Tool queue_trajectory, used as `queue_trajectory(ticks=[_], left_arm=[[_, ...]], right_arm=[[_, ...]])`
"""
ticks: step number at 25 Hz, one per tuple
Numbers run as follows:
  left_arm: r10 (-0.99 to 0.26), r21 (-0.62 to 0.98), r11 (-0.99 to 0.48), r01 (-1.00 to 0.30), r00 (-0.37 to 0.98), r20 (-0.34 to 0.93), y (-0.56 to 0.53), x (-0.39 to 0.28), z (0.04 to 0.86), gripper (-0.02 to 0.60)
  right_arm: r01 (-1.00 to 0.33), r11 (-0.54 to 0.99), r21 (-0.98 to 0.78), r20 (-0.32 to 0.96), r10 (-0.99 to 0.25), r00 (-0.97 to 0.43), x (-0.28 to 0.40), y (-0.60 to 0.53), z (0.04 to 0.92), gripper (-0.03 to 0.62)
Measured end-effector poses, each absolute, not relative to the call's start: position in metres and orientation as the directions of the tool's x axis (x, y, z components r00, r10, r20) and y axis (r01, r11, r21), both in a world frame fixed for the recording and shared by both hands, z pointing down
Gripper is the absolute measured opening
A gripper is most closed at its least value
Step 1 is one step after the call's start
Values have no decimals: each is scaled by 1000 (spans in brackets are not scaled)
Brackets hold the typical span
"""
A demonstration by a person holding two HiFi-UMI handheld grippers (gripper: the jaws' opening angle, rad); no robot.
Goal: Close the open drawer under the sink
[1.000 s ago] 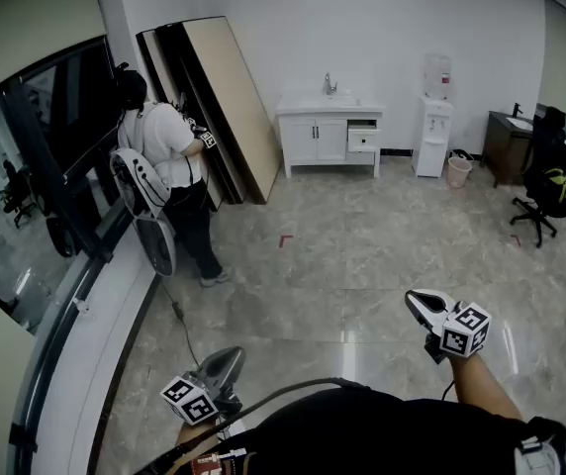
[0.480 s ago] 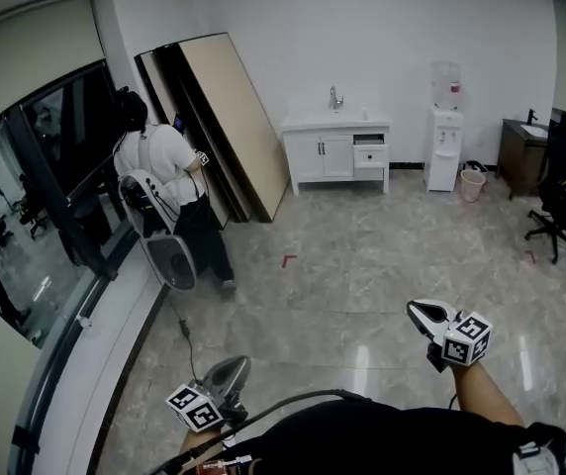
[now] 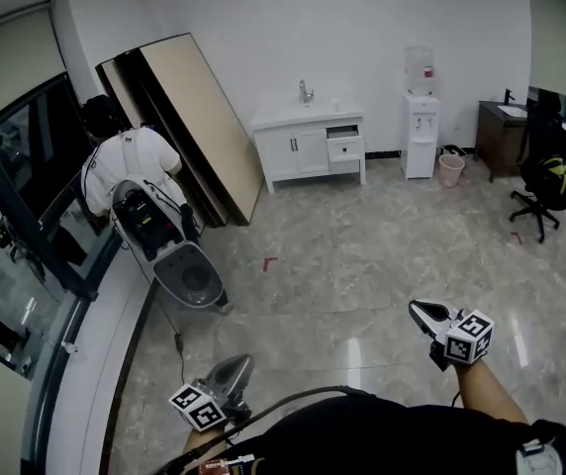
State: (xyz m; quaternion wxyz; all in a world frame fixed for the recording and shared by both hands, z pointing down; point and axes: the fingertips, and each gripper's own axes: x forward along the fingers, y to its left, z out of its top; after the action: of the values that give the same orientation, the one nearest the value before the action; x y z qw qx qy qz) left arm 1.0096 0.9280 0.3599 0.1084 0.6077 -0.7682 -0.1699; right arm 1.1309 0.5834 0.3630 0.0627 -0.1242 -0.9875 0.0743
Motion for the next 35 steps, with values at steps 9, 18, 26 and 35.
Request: queue_trajectory(ticks=[9, 18, 26, 35], left_arm=[[-987, 392, 95, -915, -137, -81, 929, 893, 354, 0], [-995, 384, 8, -923, -47, -93, 953, 800, 357, 0], [-995, 408, 1, -913, -41, -90, 968, 746, 364, 0], [-993, 438, 62, -897, -98, -60, 962, 713, 376, 0]], right_arm=[[135, 986, -100, 101, 145, -984, 1059, 599, 336, 2], [87, 992, -86, 103, 96, -990, 972, 641, 324, 2], [83, 993, -80, 122, 92, -988, 914, 661, 327, 2], [134, 985, -110, 134, 148, -980, 860, 642, 336, 2]])
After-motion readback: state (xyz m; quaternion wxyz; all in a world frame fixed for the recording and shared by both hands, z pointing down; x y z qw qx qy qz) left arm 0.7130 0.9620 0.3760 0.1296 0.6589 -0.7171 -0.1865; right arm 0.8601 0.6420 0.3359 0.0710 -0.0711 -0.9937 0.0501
